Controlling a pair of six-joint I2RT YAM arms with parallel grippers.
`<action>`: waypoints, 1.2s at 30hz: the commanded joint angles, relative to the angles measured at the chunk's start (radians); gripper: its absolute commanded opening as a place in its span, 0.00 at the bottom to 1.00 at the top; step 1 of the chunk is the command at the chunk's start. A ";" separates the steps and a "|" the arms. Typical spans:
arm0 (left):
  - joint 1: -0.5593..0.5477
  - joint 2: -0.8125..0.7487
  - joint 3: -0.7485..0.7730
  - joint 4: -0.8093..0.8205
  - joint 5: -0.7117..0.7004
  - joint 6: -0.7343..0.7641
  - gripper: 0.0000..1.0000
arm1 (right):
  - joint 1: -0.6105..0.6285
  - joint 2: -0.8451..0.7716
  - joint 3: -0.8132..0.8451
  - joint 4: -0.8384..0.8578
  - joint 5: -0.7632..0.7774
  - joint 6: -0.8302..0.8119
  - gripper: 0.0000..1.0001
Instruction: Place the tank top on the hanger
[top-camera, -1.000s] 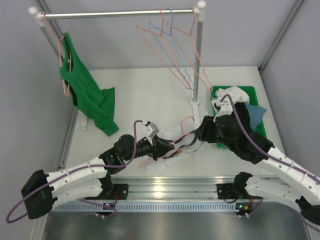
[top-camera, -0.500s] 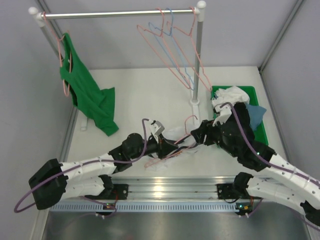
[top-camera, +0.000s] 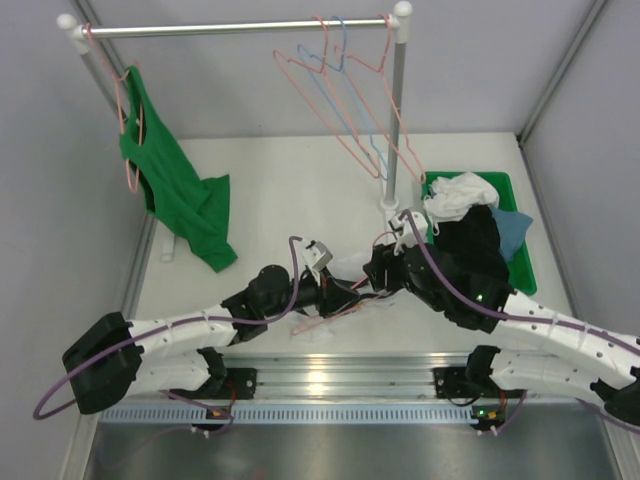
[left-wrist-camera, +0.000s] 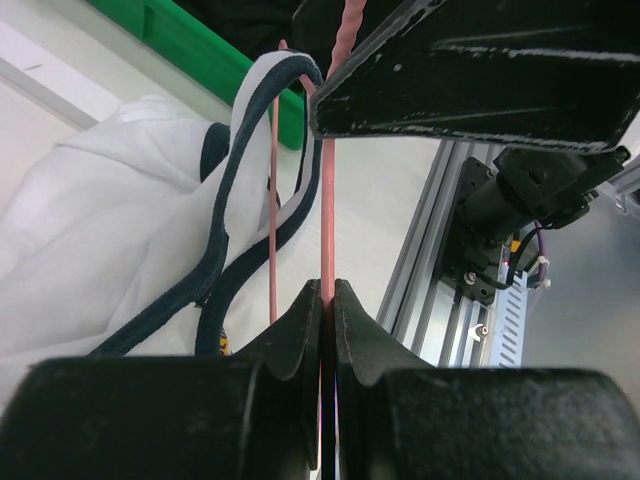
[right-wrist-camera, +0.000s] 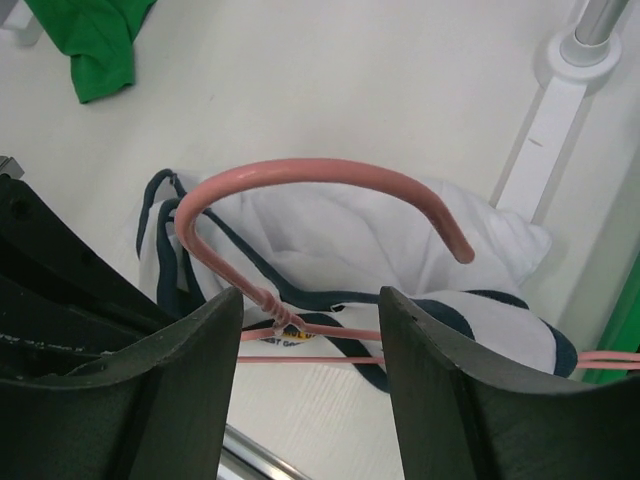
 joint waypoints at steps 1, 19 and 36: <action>-0.001 0.006 0.048 0.074 0.027 0.005 0.00 | 0.034 0.028 0.058 0.074 0.087 -0.034 0.57; -0.001 -0.002 0.045 0.066 0.010 0.008 0.00 | 0.095 0.176 0.132 0.059 0.237 -0.073 0.27; -0.001 0.002 0.107 -0.102 -0.154 -0.032 0.34 | 0.194 0.300 0.270 -0.102 0.491 -0.073 0.00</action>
